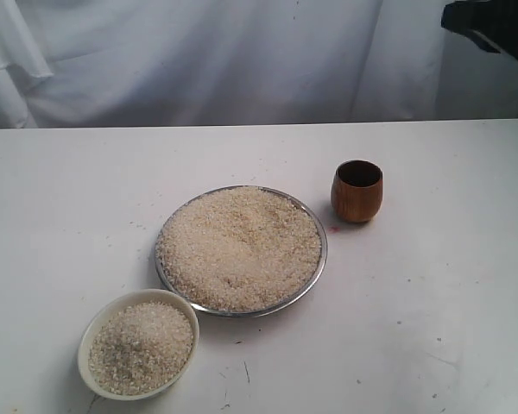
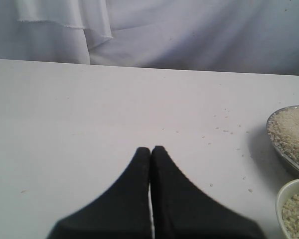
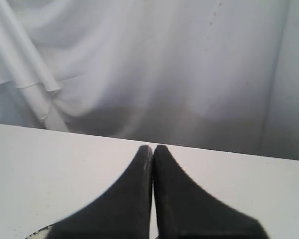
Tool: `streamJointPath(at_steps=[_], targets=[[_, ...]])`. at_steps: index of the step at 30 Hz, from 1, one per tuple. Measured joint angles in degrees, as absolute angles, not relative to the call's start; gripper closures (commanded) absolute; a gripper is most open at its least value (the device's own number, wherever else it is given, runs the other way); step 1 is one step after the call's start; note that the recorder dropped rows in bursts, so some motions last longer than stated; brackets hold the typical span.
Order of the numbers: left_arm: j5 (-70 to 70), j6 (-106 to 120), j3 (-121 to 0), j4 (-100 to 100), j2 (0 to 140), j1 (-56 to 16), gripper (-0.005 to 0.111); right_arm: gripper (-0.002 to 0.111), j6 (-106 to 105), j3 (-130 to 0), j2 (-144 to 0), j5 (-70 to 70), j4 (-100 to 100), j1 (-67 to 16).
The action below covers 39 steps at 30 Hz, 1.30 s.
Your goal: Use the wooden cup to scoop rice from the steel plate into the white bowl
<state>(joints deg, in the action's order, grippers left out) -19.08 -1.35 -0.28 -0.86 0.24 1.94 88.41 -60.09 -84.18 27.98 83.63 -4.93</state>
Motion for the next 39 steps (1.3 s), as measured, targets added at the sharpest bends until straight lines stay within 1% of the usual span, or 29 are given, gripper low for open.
streamJointPath(at_steps=[5, 17, 24, 32, 39], targets=[[-19.1, -1.3, -0.3, -0.9, 0.2, 1.9, 0.107, 0.108, 88.1, -55.6, -76.6, 21.0, 81.8, -7.6], [-19.1, -1.3, -0.3, -0.9, 0.2, 1.9, 0.107, 0.108, 95.7, -47.5, -62.3, 20.4, 81.5, -8.6], [-19.1, -1.3, -0.3, -0.9, 0.2, 1.9, 0.107, 0.108, 96.1, -45.0, -60.7, 19.2, 82.6, -8.6], [-19.1, -1.5, -0.3, -0.9, 0.2, 1.9, 0.107, 0.108, 94.1, -44.9, -60.7, 8.6, 82.9, -8.6], [-19.1, -1.4, -0.3, -0.9, 0.2, 1.9, 0.107, 0.108, 94.1, -44.6, -60.1, 2.4, 82.9, -8.6]])
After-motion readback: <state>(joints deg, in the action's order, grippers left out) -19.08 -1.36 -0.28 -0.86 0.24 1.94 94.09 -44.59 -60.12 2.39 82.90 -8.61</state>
